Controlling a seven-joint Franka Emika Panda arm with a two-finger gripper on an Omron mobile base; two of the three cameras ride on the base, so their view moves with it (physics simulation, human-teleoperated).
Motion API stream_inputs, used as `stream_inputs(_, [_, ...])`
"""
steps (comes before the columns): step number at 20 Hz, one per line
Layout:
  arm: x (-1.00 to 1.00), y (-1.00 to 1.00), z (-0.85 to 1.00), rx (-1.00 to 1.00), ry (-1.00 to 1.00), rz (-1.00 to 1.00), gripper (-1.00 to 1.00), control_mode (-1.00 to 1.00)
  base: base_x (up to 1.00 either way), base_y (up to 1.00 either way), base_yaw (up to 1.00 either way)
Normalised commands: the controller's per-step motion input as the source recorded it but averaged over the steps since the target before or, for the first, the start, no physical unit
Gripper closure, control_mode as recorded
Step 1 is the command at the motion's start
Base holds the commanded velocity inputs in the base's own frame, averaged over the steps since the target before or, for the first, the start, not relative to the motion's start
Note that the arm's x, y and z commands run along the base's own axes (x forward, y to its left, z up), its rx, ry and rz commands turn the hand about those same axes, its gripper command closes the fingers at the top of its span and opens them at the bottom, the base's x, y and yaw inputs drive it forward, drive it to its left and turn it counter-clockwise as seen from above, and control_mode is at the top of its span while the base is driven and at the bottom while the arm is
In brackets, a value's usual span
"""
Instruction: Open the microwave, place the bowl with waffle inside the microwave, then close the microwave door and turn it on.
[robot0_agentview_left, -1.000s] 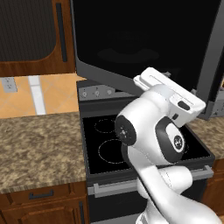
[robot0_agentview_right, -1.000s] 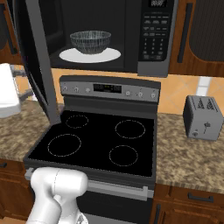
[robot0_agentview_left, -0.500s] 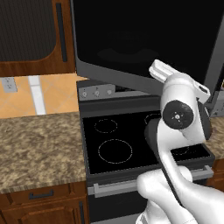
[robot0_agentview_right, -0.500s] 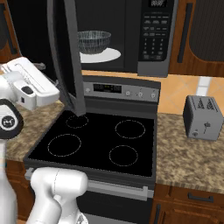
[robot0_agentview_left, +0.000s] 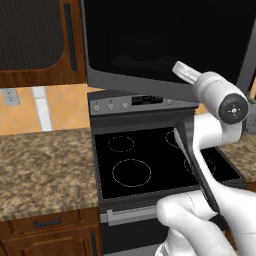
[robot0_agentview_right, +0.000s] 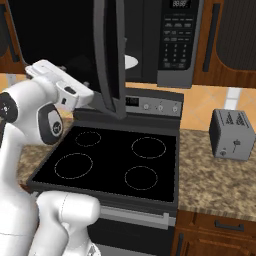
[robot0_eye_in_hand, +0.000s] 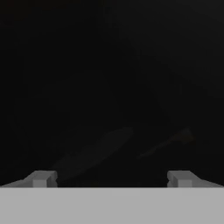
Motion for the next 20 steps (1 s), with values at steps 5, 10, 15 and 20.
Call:
stream_inputs(5, [0.66,0.00,0.00,0.05,0.08,0.20,-1.00,-1.00,0.00,0.00,0.00])
stream_inputs(10, [0.37,0.00,0.00,0.00,0.02,0.06,-1.00,-1.00,0.00,0.00,0.00])
stream_inputs(15, [0.26,-0.02,0.00,0.00,0.00,0.00,-1.00,-1.00,0.00,0.00,0.00])
stream_inputs(20, [0.37,-0.08,0.00,0.00,0.00,0.00,-1.00,-1.00,0.00,0.00,0.00])
